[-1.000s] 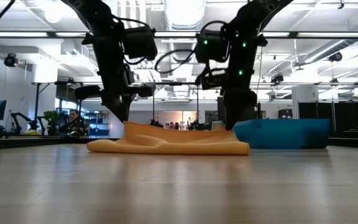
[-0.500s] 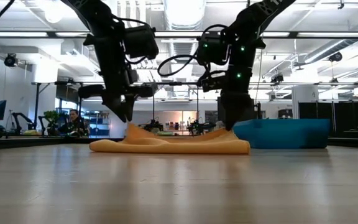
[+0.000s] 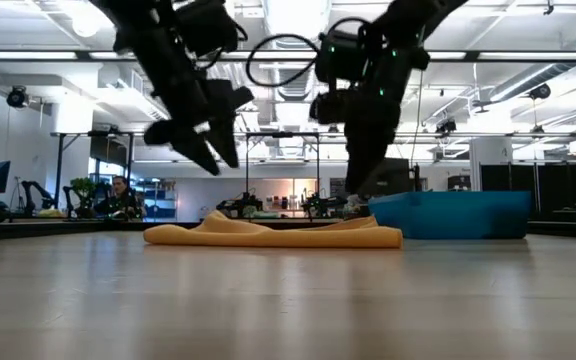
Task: Roll microfiber towels into tight, uniform cylinder then place into a basket
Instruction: Roll the orange towel
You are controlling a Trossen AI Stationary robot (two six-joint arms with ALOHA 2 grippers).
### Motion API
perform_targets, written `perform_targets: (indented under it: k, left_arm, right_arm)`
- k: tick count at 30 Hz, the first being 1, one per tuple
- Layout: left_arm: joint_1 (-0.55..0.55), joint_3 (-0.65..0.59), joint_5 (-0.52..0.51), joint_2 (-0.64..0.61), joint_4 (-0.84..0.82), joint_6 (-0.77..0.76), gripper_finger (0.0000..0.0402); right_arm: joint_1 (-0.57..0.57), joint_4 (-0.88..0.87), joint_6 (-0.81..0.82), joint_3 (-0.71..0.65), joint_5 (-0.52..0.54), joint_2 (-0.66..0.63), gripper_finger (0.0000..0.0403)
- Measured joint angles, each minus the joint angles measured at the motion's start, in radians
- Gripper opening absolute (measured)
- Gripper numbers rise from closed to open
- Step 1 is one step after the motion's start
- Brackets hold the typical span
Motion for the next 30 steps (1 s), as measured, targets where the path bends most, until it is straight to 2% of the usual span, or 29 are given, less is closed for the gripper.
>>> perform_targets:
  k: [3,8,12,15,19,24,28,30]
  left_arm:
    - [-0.007,-0.086,0.07,0.035,0.137,0.054,0.0182]
    - [0.018,-0.186,0.037,0.096,0.167,0.124,0.0182]
    - [0.015,-0.239,0.093,0.119,0.214,0.277,0.0183]
    - [0.004,-0.27,0.161,0.116,0.212,0.275,0.0183]
    - [-0.025,-0.299,0.22,0.068,0.179,0.234,0.0183]
    - [-0.029,-0.267,0.251,-0.053,0.073,0.227,0.0183]
    - [-0.03,-0.252,0.243,-0.174,0.144,0.242,0.0183]
    - [-0.03,-0.273,0.218,-0.195,0.252,0.296,0.0183]
  right_arm:
    - [0.011,0.086,-0.002,-0.049,0.002,0.018,0.0171]
    - [0.059,0.266,-0.052,-0.135,0.001,0.057,0.0167]
    - [0.078,0.254,-0.027,-0.158,0.0,0.093,0.0167]
    - [0.079,0.209,0.002,-0.159,0.006,0.091,0.0167]
    - [0.079,0.152,0.012,-0.147,0.019,0.076,0.0167]
    - [0.079,0.067,0.022,-0.066,0.022,0.025,0.0167]
    - [0.094,0.052,0.092,-0.034,0.021,-0.003,0.0166]
    - [0.106,0.08,0.122,-0.04,0.03,-0.007,0.0166]
